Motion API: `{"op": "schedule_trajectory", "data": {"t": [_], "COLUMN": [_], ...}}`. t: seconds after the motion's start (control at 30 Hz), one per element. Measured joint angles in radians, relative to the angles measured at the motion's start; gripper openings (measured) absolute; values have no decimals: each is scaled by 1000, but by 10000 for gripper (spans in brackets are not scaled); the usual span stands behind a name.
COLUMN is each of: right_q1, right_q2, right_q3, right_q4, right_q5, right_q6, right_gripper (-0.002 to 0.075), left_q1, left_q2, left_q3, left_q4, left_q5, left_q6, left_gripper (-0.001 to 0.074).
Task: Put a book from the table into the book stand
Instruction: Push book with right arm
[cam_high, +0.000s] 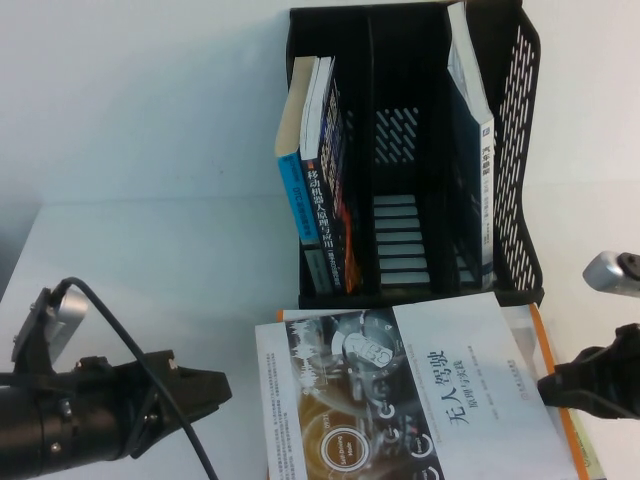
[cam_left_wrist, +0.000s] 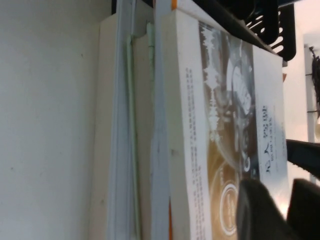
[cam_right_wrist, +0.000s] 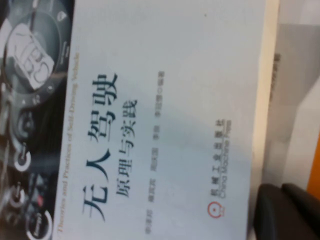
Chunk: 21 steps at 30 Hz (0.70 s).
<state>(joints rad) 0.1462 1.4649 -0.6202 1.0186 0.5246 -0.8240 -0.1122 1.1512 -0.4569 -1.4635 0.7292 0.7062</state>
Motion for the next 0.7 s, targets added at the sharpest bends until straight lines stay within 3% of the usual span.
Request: {"op": "schedule_trajectory", "data": {"t": [0.17,0.23,0.4,0.7], "right_q1": [30,53,110,147], "right_q2": [17,17,20,28], "right_q3": [-11,-11,-11,-11], "right_q4": [36,43,71,144], "right_q5": [-6,-14,-19,-38], "right_q6": [-10,-10,-10,-45], "right_gripper": [-2,-2,-2,-2], "left_q1": [0,0,38,251], "left_q2": [38,66,151,327], "left_q3": [-5,-9,-12,-15], "left_q4": [-59,-65,-78,-107], "left_q5": [9,11,20,248], "left_q6": [24,26,53,225], "left_gripper": [378,448,491,498]}}
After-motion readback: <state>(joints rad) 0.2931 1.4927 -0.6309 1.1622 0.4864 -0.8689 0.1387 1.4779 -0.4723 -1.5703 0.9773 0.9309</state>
